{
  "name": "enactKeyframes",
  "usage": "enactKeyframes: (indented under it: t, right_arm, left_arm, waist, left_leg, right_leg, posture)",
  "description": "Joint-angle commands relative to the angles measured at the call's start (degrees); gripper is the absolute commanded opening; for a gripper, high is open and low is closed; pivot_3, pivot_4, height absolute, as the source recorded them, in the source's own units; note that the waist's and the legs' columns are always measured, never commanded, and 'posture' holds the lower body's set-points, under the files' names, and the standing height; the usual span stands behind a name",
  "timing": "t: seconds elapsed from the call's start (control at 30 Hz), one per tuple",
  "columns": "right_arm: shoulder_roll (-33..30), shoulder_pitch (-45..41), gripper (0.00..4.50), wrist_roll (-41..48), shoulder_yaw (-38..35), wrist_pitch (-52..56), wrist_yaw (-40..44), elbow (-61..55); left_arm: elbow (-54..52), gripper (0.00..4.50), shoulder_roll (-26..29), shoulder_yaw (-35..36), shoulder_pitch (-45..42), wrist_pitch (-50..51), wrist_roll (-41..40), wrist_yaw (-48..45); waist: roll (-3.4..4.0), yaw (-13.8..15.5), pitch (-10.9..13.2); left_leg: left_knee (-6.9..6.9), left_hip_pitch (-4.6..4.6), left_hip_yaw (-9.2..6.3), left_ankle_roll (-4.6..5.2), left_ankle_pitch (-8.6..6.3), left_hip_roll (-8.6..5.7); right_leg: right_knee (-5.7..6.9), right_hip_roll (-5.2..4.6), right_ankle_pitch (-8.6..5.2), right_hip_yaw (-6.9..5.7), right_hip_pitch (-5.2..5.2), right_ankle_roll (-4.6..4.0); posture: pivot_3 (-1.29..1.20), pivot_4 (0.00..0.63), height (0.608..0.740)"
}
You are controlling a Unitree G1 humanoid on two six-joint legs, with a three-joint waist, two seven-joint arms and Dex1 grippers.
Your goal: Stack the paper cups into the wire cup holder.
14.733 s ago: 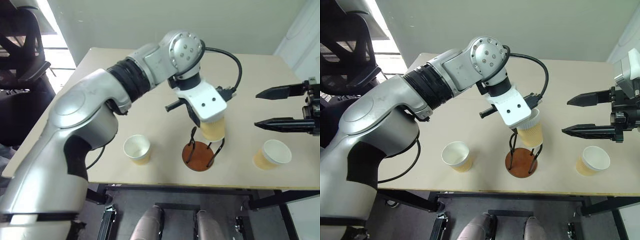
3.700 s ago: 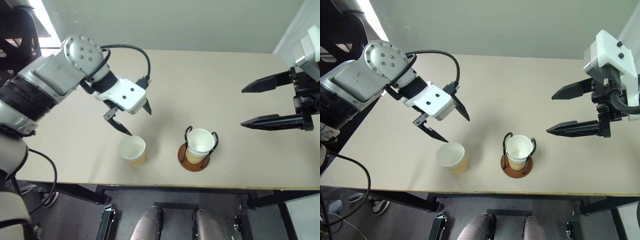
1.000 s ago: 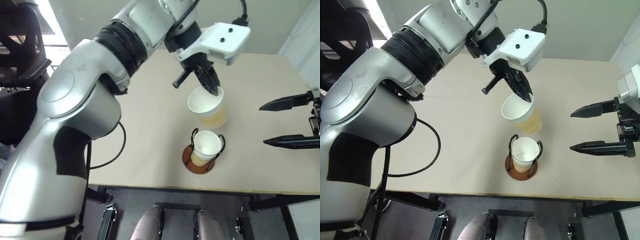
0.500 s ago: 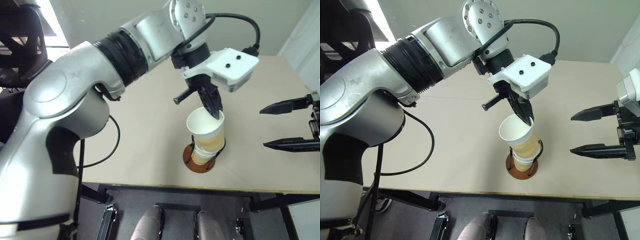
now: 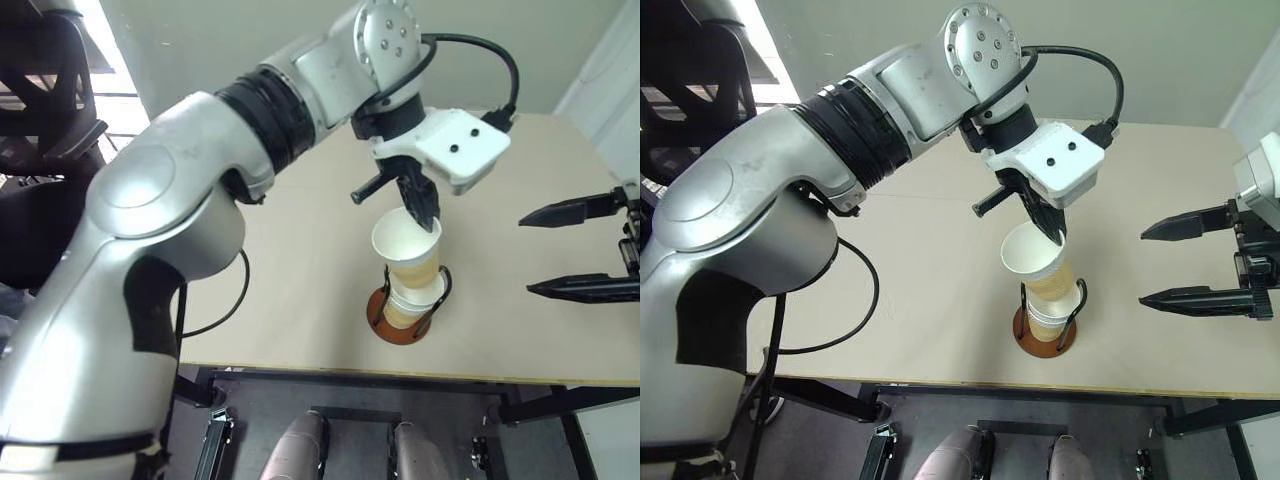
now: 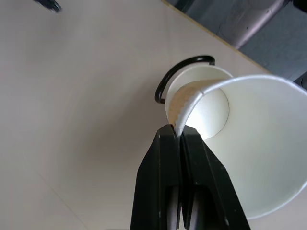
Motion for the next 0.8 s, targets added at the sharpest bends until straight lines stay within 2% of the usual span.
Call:
enactKeyframes:
  t: [0.03,0.43,0.73,0.8]
  right_arm:
    - [-1.4,-1.5,4.40,1.3,-0.9,0.6,-0.9,-0.7]
    - [-1.0,2.8,4.40,-0.9,-4.0,-1.1,1.1,0.0]
    - [-0.6,5.5,4.40,-0.7,-6.6,-0.5,1.0,-0.8]
    - [-0.7,5.9,4.40,-0.5,-6.9,-0.4,1.0,-1.0]
  left_arm:
    - [0.6,0.02,0.0,1.1,-0.4,-0.9,0.3,-1.6]
    - [-1.7,0.02,-0.6,-0.7,-1.0,0.4,-2.1,-1.6]
    - [0.8,0.02,-2.9,-2.7,-0.2,-0.4,0.7,-1.6]
    - [0.9,0.41,-3.2,-2.7,-0.2,0.3,0.5,-1.6]
  waist:
    - [0.00,0.0,0.0]
    - [0.00,0.1,0.0]
    - [0.00,0.1,0.0]
    - [0.00,0.1,0.0]
  left_leg:
    - [0.00,0.00,0.00,0.00,0.00,0.00]
    - [0.02,-0.03,0.00,0.03,-0.08,-0.01]
    - [0.12,-0.02,0.01,0.03,-0.14,0.00]
    - [0.14,-0.02,0.00,0.02,-0.15,-0.01]
  right_leg:
    - [0.00,0.00,-0.01,0.00,0.00,0.00]
    - [-0.05,-0.01,-0.04,0.00,0.01,0.02]
    - [-0.02,-0.01,-0.03,0.02,0.04,0.03]
    - [-0.02,-0.01,-0.03,0.02,0.05,0.03]
  posture:
    - [0.00,0.150,0.740]
    - [0.00,0.150,0.740]
    - [0.00,0.150,0.740]
    - [0.00,0.150,0.740]
